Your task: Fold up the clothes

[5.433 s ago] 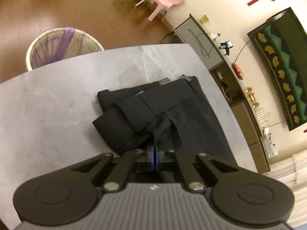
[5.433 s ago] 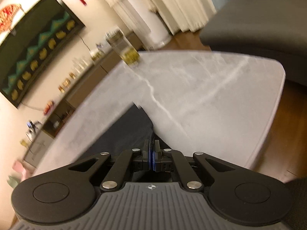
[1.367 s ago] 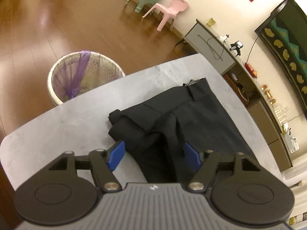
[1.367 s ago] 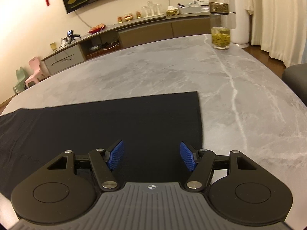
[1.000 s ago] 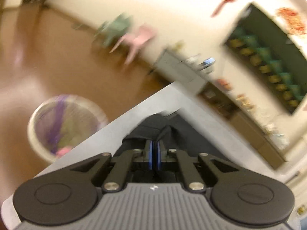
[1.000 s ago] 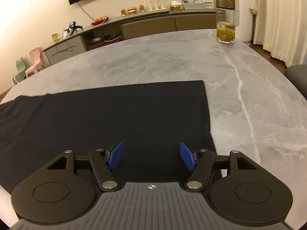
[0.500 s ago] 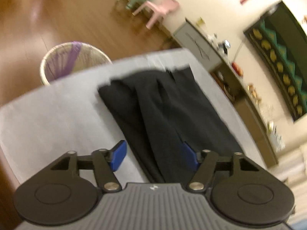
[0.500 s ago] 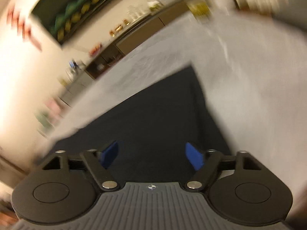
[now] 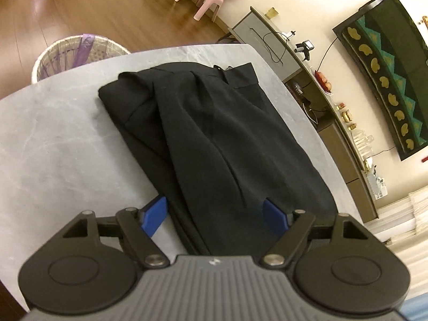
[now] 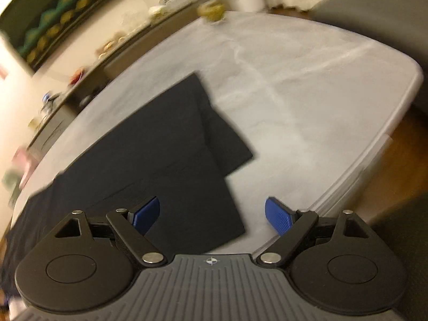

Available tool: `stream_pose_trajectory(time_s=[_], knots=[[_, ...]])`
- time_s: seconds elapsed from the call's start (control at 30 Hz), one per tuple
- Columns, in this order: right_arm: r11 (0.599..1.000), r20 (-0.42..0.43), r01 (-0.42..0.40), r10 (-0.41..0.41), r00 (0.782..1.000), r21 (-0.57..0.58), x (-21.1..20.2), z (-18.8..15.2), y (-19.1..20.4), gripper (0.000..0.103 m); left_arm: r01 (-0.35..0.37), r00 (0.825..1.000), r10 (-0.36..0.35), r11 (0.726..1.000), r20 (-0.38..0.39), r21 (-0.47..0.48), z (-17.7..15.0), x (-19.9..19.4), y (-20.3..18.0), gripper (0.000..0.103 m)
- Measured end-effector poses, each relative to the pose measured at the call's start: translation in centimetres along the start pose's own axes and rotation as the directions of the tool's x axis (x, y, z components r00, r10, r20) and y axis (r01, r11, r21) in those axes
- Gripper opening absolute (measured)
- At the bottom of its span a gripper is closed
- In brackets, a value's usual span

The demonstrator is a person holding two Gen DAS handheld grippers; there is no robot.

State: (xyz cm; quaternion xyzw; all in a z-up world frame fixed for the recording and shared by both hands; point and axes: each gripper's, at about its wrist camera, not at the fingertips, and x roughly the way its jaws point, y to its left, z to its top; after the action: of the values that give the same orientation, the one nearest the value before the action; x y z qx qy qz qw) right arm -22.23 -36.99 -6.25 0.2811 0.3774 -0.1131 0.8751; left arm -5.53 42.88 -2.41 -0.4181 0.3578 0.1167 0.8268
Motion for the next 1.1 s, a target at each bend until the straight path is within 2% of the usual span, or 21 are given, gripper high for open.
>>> stream_pose_trajectory(time_s=[0.07,0.1,0.13,0.2,0.27,0.37,0.43,0.57,0.67,0.73,0.83,1.03,1.1], knots=[[0.991,-0.001,0.041,-0.041,0.999,-0.127,0.7,-0.5,1.8,0.07,0.003,1.0,-0.003,1.0,-0.01,0.012,-0.1,0.2,-0.5,0.08],[0.979,0.007,0.061,-0.061,0.998,-0.192,0.9,-0.8,2.7,0.04,0.003,1.0,-0.003,1.0,-0.013,0.017,-0.1,0.3,-0.7,0.08],[0.967,0.011,0.078,-0.078,0.997,-0.243,1.2,-1.0,3.5,0.019,0.004,1.0,-0.003,1.0,-0.013,0.017,-0.1,0.3,-0.8,0.08],[0.942,0.011,0.088,-0.09,0.996,-0.325,1.8,-1.0,4.7,0.002,0.009,1.0,-0.009,1.0,-0.014,0.01,-0.1,0.4,-0.7,0.08],[0.895,0.049,0.123,-0.112,0.992,-0.428,2.3,0.1,6.2,0.001,0.015,1.0,-0.015,1.0,-0.015,0.005,-0.1,0.4,-0.5,0.08],[0.83,0.201,0.219,-0.132,0.971,-0.512,2.0,3.3,7.5,0.001,0.02,1.0,-0.02,1.0,-0.016,0.005,-0.3,0.3,-0.4,0.08],[0.845,0.231,0.249,-0.154,0.961,-0.474,1.7,5.1,6.7,0.001,0.027,1.0,-0.027,1.0,-0.014,-0.003,-0.3,0.1,-0.1,0.08],[0.878,0.101,0.238,-0.215,0.971,-0.415,4.0,4.8,3.5,0.002,0.025,1.0,-0.025,1.0,-0.011,-0.001,-0.2,0.1,0.0,0.08],[0.894,0.08,0.194,-0.177,0.981,-0.403,4.3,5.2,3.9,0.002,0.001,1.0,-0.001,1.0,0.0,0.012,-0.1,0.1,-0.4,0.079],[0.902,0.063,0.193,-0.184,0.981,-0.385,4.5,5.2,3.6,0.002,-0.023,1.0,0.022,1.0,0.017,0.017,0.0,-0.1,-0.4,0.079],[0.936,0.026,0.197,-0.199,0.98,-0.291,4.5,5.6,1.7,0.005,-0.047,0.998,0.046,0.999,0.037,0.017,0.2,-0.4,-0.2,0.079],[0.928,0.008,0.203,-0.211,0.978,-0.311,4.8,5.1,2.7,0.005,-0.065,0.997,0.064,0.997,0.042,0.035,0.2,-0.4,-0.5,0.08],[0.932,-0.001,0.156,-0.166,0.986,-0.326,5.5,5.2,3.6,0.005,-0.086,0.995,0.084,0.996,0.057,0.028,0.3,-0.6,-0.3,0.078]])
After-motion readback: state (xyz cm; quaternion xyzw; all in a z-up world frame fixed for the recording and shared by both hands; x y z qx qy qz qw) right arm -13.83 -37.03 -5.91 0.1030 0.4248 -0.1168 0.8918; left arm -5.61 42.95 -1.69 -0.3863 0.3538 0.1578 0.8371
